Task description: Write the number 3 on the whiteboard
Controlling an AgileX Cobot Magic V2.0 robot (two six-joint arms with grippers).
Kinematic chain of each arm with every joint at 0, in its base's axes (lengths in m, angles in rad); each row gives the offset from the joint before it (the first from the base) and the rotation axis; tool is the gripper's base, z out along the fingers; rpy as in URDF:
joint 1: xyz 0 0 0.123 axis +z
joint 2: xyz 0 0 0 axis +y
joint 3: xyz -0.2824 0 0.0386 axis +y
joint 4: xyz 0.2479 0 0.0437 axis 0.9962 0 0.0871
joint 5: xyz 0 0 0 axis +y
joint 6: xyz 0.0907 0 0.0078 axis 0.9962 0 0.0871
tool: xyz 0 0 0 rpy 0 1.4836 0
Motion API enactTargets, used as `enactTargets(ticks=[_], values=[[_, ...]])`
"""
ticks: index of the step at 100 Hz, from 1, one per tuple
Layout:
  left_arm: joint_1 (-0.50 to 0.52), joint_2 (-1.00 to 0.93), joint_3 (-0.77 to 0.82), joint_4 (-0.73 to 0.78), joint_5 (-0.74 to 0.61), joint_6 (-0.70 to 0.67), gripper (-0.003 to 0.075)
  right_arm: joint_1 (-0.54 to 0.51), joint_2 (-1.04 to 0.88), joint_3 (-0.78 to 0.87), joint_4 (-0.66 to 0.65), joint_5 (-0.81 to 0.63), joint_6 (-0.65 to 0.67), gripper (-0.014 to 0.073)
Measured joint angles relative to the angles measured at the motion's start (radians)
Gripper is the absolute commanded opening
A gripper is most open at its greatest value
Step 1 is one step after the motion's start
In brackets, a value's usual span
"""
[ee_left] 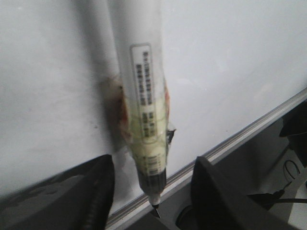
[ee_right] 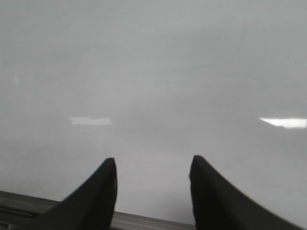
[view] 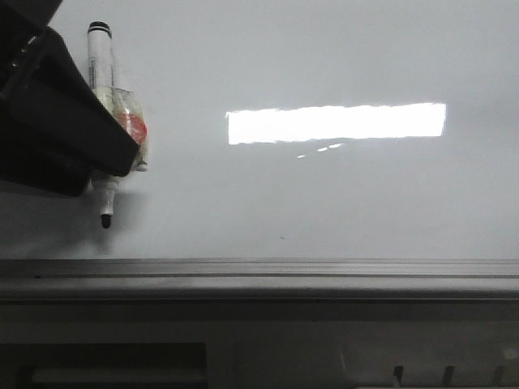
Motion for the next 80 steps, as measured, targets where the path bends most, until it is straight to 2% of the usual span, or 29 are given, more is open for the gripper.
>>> enactTargets(ticks=[8, 14, 17, 35, 43, 49, 61, 71, 80], values=[[-0.002, 0.025, -0.002, -0.006, 0.000, 0.000, 0.0147, 0.003, 0.000, 0.000, 0.029, -0.006, -0.010, 0.0314], [-0.002, 0.042, -0.006, -0.011, 0.004, 0.000, 0.0014, 0.010, 0.000, -0.004, 0.075, -0.015, -0.053, 0.0314], [-0.002, 0.051, -0.006, -0.011, 0.007, 0.000, -0.0020, 0.015, 0.000, -0.012, 0.100, -0.018, -0.082, 0.0314], [-0.002, 0.055, -0.032, -0.010, 0.040, 0.037, -0.0021, 0.055, 0.005, -0.107, 0.300, -0.016, -0.363, 0.0314], [-0.018, 0.034, -0.075, 0.005, 0.054, 0.139, -0.0021, 0.070, 0.036, -0.179, 0.374, 0.024, -0.499, 0.0314], [-0.044, -0.001, -0.132, 0.011, 0.091, 0.267, -0.0021, 0.082, 0.084, -0.232, 0.418, 0.087, -0.593, 0.0314], [-0.140, -0.071, -0.246, 0.068, 0.197, 0.528, -0.0021, 0.093, 0.214, -0.344, 0.451, 0.223, -0.731, 0.0314], [-0.212, -0.095, -0.299, 0.160, 0.230, 0.605, -0.0021, 0.113, 0.320, -0.418, 0.451, 0.299, -0.802, 0.0314], [-0.235, -0.099, -0.314, 0.216, 0.233, 0.626, -0.0021, 0.183, 0.389, -0.463, 0.451, 0.319, -0.825, 0.0314]])
